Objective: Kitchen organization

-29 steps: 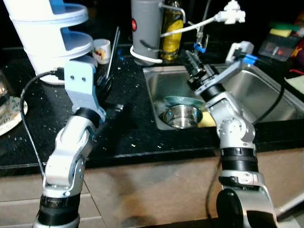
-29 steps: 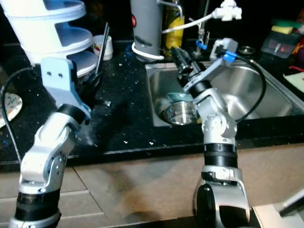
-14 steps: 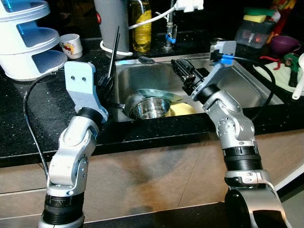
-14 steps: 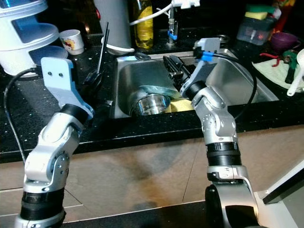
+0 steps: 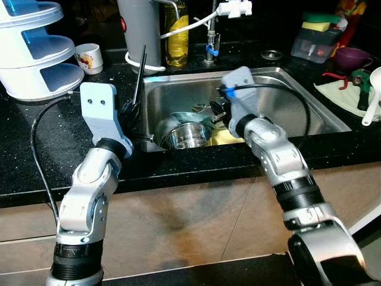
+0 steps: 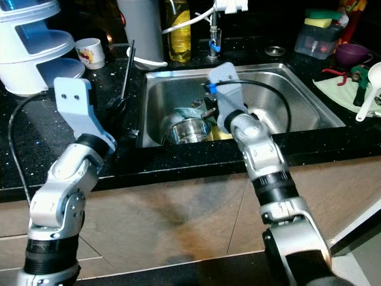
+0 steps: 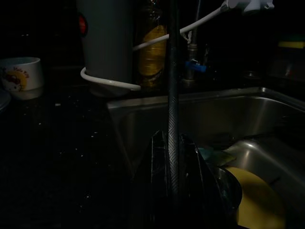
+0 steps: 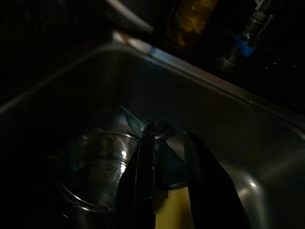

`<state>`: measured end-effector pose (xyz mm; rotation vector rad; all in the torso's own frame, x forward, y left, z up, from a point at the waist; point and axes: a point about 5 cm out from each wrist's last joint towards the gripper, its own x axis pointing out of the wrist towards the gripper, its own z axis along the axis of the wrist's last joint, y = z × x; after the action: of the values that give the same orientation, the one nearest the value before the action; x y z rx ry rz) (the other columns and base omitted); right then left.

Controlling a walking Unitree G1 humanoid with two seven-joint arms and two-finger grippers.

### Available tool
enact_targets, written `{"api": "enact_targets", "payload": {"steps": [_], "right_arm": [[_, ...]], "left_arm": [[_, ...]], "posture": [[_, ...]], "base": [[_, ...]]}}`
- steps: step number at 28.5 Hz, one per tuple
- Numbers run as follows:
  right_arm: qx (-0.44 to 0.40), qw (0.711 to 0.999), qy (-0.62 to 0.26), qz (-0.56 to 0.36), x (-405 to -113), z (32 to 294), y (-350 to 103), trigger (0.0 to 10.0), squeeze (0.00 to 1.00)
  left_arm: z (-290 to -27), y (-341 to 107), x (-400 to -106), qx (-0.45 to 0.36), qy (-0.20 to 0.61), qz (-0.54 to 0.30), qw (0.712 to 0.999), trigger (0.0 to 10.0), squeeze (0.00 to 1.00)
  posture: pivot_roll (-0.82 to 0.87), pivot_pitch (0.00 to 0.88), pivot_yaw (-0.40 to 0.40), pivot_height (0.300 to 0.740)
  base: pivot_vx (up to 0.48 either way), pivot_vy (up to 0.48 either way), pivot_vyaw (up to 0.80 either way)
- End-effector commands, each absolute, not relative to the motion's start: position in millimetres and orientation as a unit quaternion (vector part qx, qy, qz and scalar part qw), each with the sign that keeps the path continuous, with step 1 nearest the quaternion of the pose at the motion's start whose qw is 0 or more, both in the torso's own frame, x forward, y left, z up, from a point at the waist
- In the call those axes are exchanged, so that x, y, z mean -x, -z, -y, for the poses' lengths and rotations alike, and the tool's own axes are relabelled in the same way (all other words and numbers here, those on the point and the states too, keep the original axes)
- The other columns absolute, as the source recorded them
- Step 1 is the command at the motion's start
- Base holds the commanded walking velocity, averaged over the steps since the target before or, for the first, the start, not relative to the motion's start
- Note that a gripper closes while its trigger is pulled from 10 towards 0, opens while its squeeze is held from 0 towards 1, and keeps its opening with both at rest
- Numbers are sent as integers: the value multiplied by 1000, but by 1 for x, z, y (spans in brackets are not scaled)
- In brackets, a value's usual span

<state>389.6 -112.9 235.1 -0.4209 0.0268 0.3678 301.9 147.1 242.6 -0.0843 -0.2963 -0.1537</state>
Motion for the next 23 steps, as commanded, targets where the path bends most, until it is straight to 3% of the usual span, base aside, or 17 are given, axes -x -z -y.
{"api": "enact_targets", "payload": {"steps": [1,4,5,6,7,14,15,16,18,23], "right_arm": [[249,949,-189,-38,-392,105,-229,10000,0],[254,943,-210,-46,-391,97,-226,10000,43],[255,941,-216,-50,-390,94,-224,10000,706],[253,940,-221,-59,-389,92,-221,10000,945],[255,939,-221,-62,-389,91,-219,10000,1000],[182,960,-207,-45,-390,96,-224,10000,1000],[66,972,-226,2,-388,97,-241,10000,0],[66,972,-226,2,-388,97,-241,10000,0],[-58,960,-268,57,-382,101,-257,10000,0],[-173,929,-299,131,-370,114,-272,10000,0]], "left_arm": [[-145,-239,-304,41,83,135,987,10000,0],[-144,-238,-304,40,84,131,987,10000,0],[-143,-237,-304,40,85,129,987,10000,0],[-143,-236,-303,40,86,126,987,10000,0],[-143,-235,-303,40,88,124,988,10000,0],[-142,-234,-304,37,93,119,988,10000,0],[-143,-235,-305,35,96,118,988,10000,0],[-143,-235,-305,35,96,118,988,10000,0],[-145,-234,-308,27,104,114,988,10000,0],[-144,-235,-319,-23,154,105,982,10000,0]], "posture": [[64,0,-20,740],[66,0,-23,740],[66,0,-23,740],[67,0,-22,740],[68,0,-22,740],[66,0,-19,740],[62,0,-18,740],[62,0,-18,740],[59,0,-17,740],[51,0,-8,740]], "base": [[0,0,0],[0,0,0],[0,0,0],[0,0,0],[0,0,0],[0,0,0],[0,0,0],[0,0,0],[0,0,0],[0,0,0]]}}
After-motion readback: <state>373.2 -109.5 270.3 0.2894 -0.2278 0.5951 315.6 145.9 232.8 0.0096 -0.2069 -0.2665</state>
